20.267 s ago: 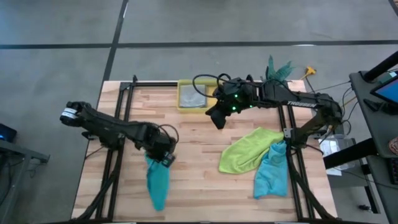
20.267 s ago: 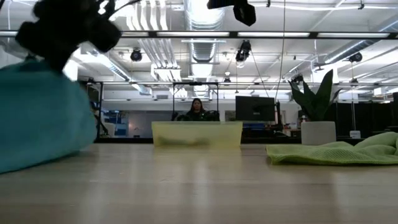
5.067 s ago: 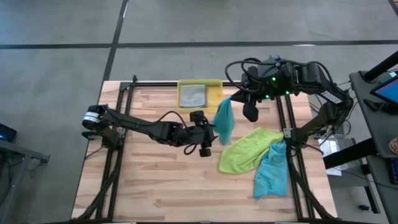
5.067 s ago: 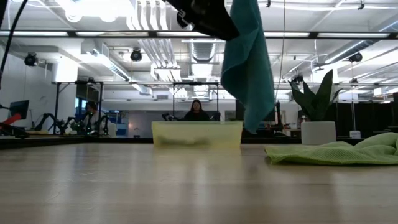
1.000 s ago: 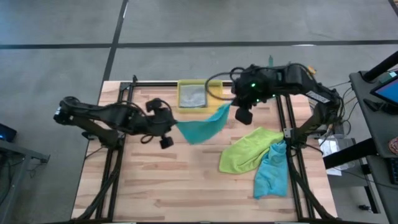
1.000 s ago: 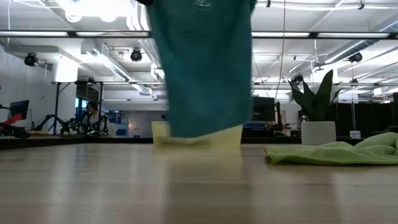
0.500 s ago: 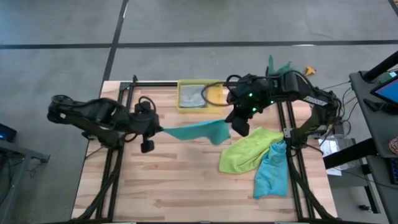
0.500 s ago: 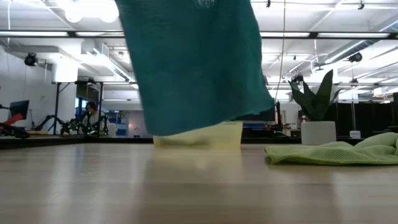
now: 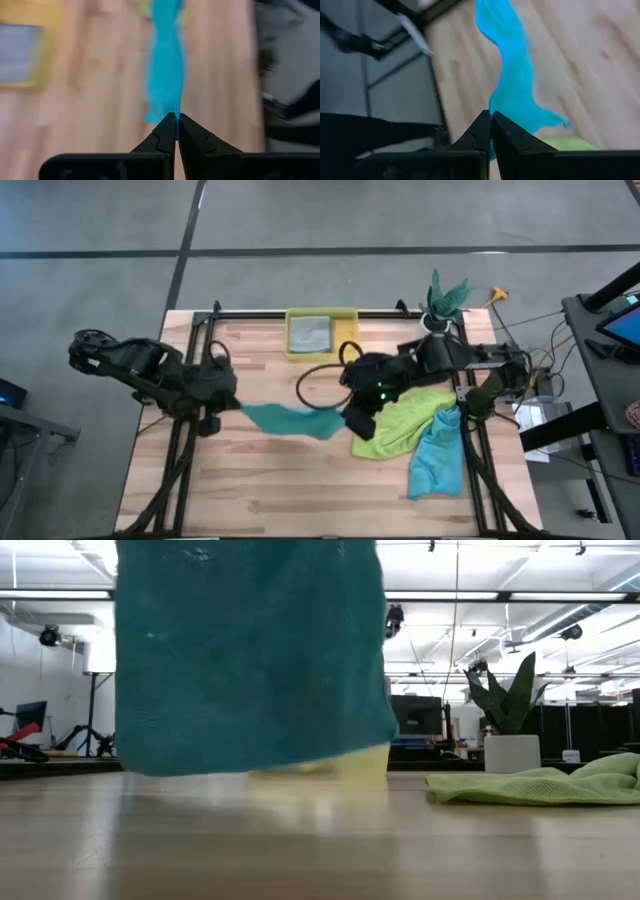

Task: Fold microfiber towels
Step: Fold the blue microfiber cloth

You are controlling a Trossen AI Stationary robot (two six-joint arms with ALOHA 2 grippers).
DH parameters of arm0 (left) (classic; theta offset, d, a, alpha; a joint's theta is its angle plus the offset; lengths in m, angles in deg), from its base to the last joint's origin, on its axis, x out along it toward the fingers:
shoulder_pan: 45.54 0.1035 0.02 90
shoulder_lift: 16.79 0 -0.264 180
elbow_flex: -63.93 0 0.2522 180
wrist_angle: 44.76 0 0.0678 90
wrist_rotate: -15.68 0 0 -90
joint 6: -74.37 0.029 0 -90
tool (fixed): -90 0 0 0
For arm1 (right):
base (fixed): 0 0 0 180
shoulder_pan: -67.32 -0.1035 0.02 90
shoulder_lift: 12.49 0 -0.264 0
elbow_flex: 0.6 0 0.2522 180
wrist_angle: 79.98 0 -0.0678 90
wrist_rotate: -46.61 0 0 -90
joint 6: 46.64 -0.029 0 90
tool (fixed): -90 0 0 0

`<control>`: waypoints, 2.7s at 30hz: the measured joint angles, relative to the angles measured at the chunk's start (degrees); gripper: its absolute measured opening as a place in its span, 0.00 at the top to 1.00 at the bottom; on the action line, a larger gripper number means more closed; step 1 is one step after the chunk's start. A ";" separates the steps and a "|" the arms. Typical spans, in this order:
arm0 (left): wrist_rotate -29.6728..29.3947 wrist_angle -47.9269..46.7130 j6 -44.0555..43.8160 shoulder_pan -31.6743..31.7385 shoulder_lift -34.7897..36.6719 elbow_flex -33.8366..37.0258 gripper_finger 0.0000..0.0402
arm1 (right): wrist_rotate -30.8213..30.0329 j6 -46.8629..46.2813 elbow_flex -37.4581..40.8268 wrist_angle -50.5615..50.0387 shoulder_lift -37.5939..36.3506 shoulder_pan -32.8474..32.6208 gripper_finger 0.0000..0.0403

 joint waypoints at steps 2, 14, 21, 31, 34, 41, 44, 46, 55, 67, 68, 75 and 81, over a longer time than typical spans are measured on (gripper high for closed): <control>2.98 2.16 -1.78 -2.07 0.38 0.09 1.00 | 0.25 -0.08 0.02 5.24 -0.03 -2.09 0.98; 9.94 15.25 -24.36 -16.18 -2.16 0.23 1.00 | -3.82 -4.05 1.68 4.76 0.22 -12.75 0.98; 9.13 15.53 -27.92 -22.50 -7.56 1.83 1.00 | -6.41 -9.94 5.69 -2.43 4.22 -14.55 0.98; -0.74 -0.90 -15.97 -22.62 -10.85 5.70 1.00 | -6.40 4.01 8.73 4.49 8.32 -9.87 0.98; -5.66 -1.91 -13.44 -22.23 -8.80 8.98 1.00 | -10.20 6.36 10.37 4.29 8.33 -6.34 0.98; -15.07 0.48 -11.29 -21.11 -3.47 19.27 1.00 | -15.59 12.49 12.40 4.11 8.22 0.96 0.98; -16.16 4.65 -11.35 -19.64 -1.10 24.42 1.00 | -15.64 14.66 14.21 5.46 8.22 3.73 0.98; -16.27 7.11 -11.74 -18.33 0.27 27.67 1.00 | -15.58 15.13 15.42 6.28 8.22 5.40 0.98; -20.35 15.31 -12.81 -12.19 3.14 39.85 1.00 | -15.09 13.18 23.10 10.47 8.24 10.66 0.98; -12.92 25.17 -16.41 -10.17 2.95 42.34 1.00 | -5.55 5.34 28.68 14.55 7.95 8.16 0.98; -12.05 25.56 -17.84 -10.20 2.95 41.97 1.00 | -4.58 5.31 28.62 14.61 7.73 7.48 0.98; -6.59 30.59 -20.92 -10.22 2.49 41.14 1.00 | 0.00 5.08 29.78 14.79 7.29 2.76 0.98; -1.65 31.19 -23.43 -10.50 -1.03 41.16 1.00 | 0.02 5.34 34.79 17.22 7.34 -0.48 0.98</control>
